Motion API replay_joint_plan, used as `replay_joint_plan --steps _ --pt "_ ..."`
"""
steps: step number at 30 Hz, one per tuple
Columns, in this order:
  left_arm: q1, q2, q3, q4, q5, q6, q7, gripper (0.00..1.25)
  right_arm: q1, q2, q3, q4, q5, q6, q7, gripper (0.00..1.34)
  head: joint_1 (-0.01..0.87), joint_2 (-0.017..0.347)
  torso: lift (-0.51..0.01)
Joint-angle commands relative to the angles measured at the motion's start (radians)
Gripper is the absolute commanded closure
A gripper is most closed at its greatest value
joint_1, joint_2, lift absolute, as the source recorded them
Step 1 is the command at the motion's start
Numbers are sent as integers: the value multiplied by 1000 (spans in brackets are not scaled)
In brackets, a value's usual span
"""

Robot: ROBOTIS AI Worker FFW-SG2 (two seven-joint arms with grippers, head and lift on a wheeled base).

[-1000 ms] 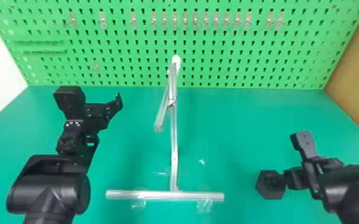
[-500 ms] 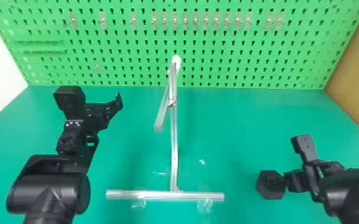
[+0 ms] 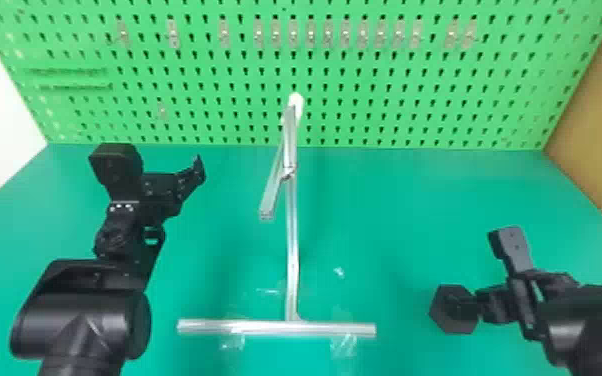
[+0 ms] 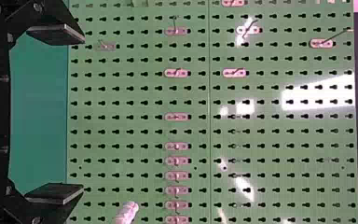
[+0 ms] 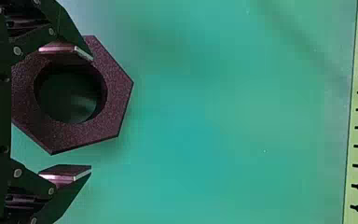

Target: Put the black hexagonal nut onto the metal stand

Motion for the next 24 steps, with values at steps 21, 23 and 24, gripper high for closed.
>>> replay_joint_plan --steps 21,23,24 --pt "-1 0 -6 -1 -14 6 1 153 -24 -3 2 -15 8 44 19 430 693 81 -1" --pt "-1 -1 -7 -1 -15 6 0 153 -21 -5 1 -13 11 38 19 430 693 81 -1" --pt "-1 0 -7 -1 -15 6 0 153 -18 -5 -1 -10 12 28 19 427 693 81 -1"
